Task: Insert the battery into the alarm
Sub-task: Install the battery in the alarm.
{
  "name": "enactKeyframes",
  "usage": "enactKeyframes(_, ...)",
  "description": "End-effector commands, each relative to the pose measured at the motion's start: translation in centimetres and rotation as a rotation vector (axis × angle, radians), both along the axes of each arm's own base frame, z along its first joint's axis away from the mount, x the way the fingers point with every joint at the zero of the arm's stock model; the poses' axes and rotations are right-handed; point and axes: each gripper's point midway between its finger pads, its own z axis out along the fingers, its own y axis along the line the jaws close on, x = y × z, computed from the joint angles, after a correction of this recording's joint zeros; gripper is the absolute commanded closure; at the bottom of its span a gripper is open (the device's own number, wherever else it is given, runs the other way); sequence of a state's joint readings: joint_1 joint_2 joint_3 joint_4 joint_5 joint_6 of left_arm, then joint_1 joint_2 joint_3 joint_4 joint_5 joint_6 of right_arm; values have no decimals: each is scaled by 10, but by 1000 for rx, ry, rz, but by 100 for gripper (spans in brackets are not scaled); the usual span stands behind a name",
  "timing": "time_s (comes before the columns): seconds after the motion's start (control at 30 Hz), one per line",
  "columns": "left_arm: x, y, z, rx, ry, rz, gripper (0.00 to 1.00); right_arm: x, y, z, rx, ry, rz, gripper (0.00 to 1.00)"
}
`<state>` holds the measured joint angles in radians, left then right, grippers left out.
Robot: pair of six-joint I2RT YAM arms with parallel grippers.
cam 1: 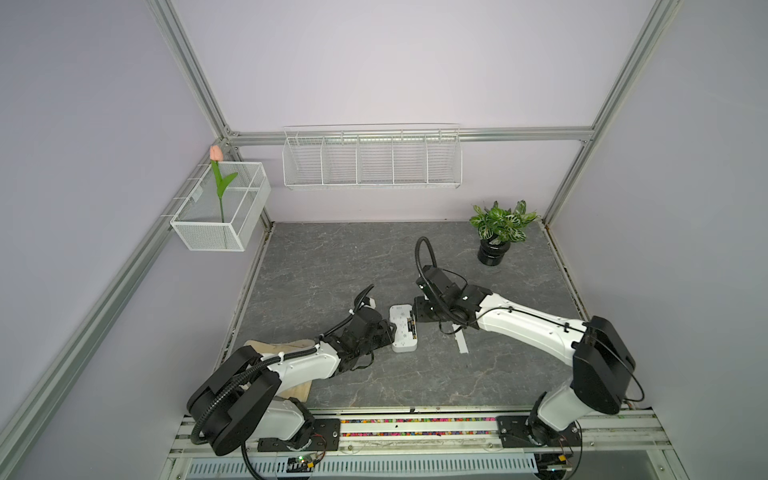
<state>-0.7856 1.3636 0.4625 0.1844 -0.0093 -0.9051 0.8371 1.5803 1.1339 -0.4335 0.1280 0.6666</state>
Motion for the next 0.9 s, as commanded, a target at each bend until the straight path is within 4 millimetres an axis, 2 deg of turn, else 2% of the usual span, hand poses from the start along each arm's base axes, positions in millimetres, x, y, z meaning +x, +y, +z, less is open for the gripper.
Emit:
enactKeyframes(0.0, -17, 23, -33, 130, 103, 6, 62, -11, 2, -24, 67, 77, 44, 49)
enactKeyframes(0.13, -17, 21, -33, 128, 104, -1, 62, -18, 17, -43, 134, 142, 79, 46)
enactKeyframes(0.33, -18, 20, -32, 128, 105, -4, 62, -16, 22, -58, 166, 168, 60, 48)
enactKeyframes(0.87, -18, 19, -34, 130, 109, -12, 62, -16, 14, -83, 111, 198, 34, 70)
